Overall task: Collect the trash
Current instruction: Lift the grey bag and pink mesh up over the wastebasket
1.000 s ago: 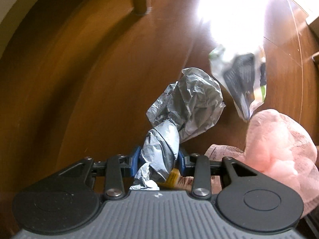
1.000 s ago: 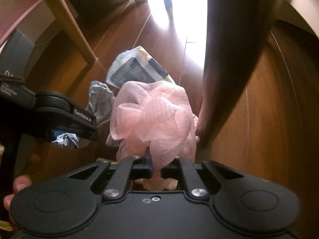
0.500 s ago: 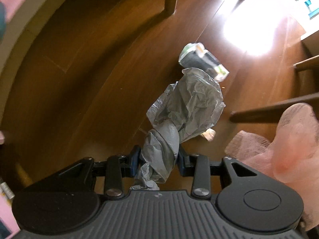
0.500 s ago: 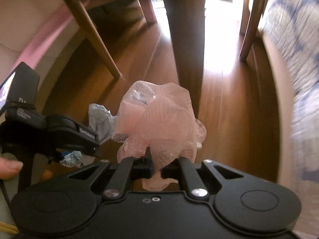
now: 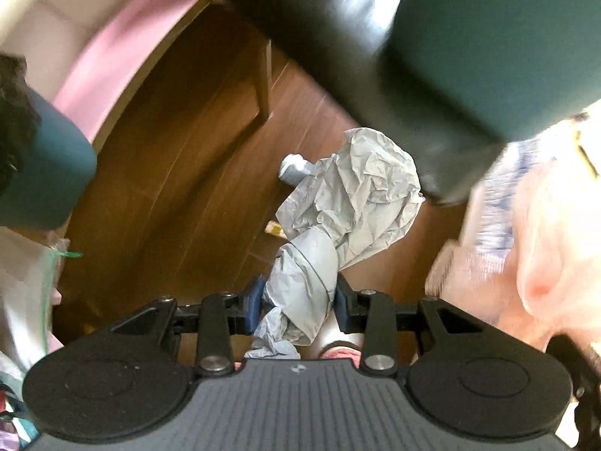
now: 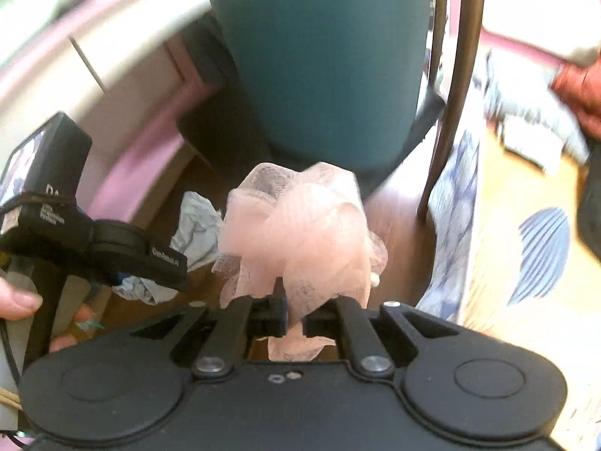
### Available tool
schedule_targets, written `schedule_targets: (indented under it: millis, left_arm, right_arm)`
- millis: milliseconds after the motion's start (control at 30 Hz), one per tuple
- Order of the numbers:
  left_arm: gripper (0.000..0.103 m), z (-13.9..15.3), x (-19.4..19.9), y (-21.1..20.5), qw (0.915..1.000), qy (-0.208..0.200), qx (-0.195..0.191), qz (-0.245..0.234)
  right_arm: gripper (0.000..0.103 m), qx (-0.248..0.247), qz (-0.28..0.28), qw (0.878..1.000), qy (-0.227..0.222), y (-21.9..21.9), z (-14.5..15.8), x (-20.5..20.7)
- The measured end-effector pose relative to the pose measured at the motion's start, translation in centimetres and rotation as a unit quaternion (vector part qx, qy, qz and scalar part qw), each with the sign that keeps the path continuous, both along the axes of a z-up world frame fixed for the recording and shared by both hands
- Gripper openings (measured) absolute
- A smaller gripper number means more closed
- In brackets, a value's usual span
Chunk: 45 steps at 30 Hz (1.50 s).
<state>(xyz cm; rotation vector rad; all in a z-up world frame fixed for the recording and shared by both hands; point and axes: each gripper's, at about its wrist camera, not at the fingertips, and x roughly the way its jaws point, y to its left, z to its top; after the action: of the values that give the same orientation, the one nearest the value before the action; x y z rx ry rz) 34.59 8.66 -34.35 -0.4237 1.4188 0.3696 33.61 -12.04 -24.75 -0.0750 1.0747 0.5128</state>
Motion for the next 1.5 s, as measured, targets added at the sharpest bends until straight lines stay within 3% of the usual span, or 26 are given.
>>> schedule_targets:
  millis: [333, 467, 667, 867, 1100, 1400, 1500]
  left_arm:
    - [0.036, 16.0, 0.9, -1.0, 0.9933, -0.084, -0.001, -0.079]
    - [0.036, 21.3, 1.7, -0.9, 0.9876, -0.123, 0.008, -0.097]
    - [0.036, 26.7, 4.0, -1.1, 0.9801, -0.163, 0.026, -0.109]
    - [0.037, 32.6, 7.7, -1.2, 0.9717, -0.201, 0.043, -0.117]
    - [0.037, 32.2, 15.6, -1.2, 0.9694, -0.205, 0.066, -0.118]
    - [0.037, 26.7, 21.5, -1.6, 0.9785, -0.154, 0.061, -0.122]
    - [0.037, 25.0, 22.8, -2.2, 0.9781, -0.141, 0.067, -0.138]
  right_arm:
    - [0.006, 0.029, -0.002, 0.998, -0.057, -0.4, 15.4, 0.7]
    - [0.006, 0.033, -0.007, 0.995, -0.089, -0.4, 19.4, 2.0]
    - [0.006, 0.030, -0.012, 0.992, -0.123, -0.4, 22.6, 5.5]
    - [0.006, 0.012, -0.012, 0.989, -0.147, 0.4, 23.4, 9.2]
    - [0.006, -0.008, -0.012, 0.988, -0.151, 1.4, 22.2, 14.1]
    - [0.006, -0.044, 0.025, 0.993, -0.106, 3.7, 17.7, 18.4]
    - [0.006, -0.059, 0.027, 0.994, -0.092, 4.0, 16.2, 19.5]
